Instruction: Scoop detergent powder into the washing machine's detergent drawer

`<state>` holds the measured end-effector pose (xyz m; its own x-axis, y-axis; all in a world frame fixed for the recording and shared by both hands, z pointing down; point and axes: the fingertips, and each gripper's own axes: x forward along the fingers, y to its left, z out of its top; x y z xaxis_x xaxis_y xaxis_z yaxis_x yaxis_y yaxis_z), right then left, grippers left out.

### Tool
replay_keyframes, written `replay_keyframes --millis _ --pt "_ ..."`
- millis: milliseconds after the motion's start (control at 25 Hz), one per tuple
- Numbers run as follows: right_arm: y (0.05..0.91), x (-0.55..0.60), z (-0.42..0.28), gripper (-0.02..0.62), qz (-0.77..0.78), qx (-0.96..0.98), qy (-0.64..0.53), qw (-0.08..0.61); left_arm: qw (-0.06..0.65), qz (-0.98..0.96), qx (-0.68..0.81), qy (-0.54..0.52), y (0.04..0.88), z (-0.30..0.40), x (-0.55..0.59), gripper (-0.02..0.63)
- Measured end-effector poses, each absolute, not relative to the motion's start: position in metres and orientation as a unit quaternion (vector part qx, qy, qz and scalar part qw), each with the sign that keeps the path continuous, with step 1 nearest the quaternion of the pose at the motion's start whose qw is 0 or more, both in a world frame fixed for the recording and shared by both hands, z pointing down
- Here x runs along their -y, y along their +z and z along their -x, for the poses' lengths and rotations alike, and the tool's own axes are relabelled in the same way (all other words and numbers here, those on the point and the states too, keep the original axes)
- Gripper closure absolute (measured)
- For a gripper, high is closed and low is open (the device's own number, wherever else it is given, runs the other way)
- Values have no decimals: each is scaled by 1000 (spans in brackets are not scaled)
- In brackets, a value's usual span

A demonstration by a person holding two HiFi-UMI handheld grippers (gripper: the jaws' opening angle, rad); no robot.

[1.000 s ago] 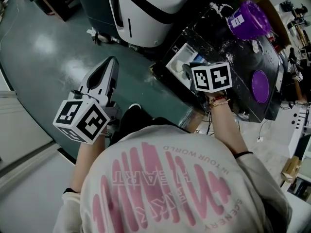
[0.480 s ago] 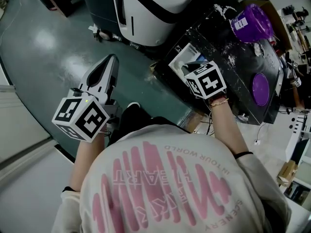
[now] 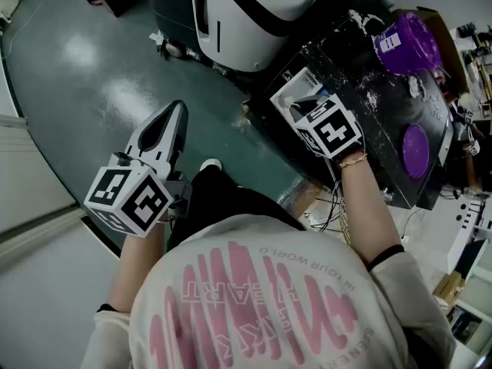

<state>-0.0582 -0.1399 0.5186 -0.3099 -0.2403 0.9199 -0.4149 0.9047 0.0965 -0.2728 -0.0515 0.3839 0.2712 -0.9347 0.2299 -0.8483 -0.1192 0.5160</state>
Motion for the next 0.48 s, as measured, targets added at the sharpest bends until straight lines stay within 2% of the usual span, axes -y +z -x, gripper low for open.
replay_keyframes --millis 480 --pt "517 138 61 592 -187 799 43 570 300 -751 586 -47 391 264 23 604"
